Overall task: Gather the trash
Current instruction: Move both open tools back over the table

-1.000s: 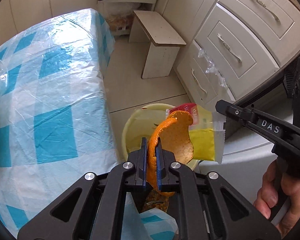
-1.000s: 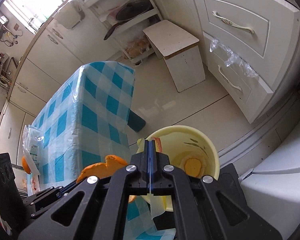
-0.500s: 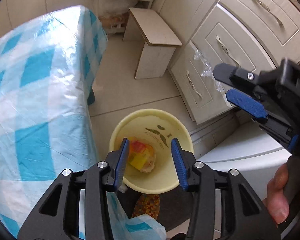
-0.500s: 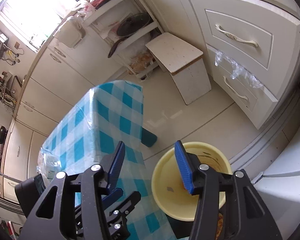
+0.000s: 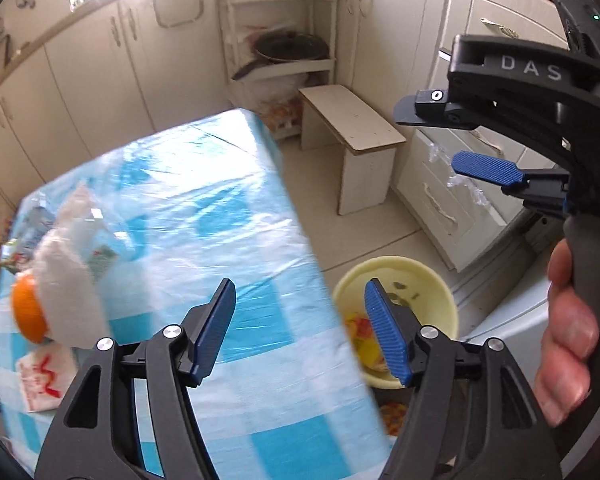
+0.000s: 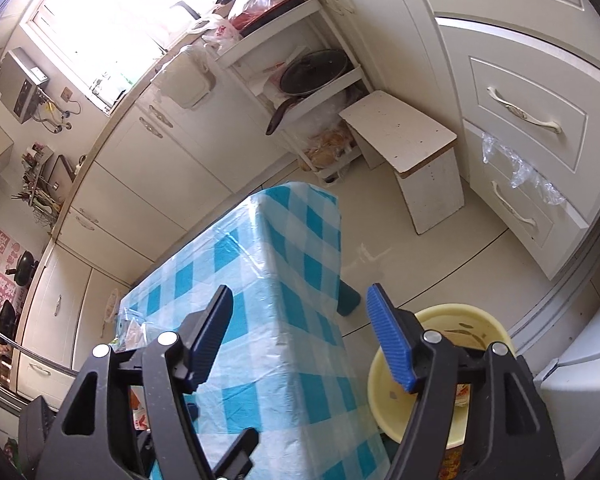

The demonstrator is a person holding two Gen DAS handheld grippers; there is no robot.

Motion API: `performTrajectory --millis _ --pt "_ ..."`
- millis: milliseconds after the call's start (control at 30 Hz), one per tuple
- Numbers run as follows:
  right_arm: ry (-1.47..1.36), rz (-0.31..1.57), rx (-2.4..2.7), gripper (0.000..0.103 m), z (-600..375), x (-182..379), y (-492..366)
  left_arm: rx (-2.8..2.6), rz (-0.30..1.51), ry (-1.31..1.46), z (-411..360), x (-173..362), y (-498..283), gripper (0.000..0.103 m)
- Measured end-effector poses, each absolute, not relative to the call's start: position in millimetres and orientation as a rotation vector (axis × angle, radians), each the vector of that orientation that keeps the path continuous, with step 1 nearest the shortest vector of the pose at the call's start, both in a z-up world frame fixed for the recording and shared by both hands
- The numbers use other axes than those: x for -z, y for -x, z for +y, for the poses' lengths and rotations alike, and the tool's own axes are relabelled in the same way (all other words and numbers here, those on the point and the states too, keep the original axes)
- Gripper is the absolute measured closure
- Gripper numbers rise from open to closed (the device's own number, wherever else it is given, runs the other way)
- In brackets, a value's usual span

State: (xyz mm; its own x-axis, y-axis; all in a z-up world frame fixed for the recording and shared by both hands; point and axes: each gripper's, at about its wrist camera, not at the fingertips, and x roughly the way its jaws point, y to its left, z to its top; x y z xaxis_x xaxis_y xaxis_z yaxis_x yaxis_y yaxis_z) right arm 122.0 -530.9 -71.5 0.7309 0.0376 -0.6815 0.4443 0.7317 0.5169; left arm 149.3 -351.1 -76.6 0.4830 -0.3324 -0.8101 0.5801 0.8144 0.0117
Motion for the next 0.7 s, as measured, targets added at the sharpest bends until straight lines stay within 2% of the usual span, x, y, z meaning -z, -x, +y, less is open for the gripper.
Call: performTrajectory --millis 133,433,700 --pt "-0.723 0.733 0.222 0.036 -512.4 69.2 -128.9 0.521 0.886 -0.339 -315.6 69.0 -154.1 0.033" --pt "-0.685 0.770 0.137 0.034 -454.3 70.4 -145.0 0.450 0.916 -0.325 -194.1 61.8 -179.3 0.027" --pt "-0.567 0.828 -0.017 0.034 -373.9 66.0 -151.6 0.422 0.994 -0.274 -90.0 84.6 -203.5 0.022"
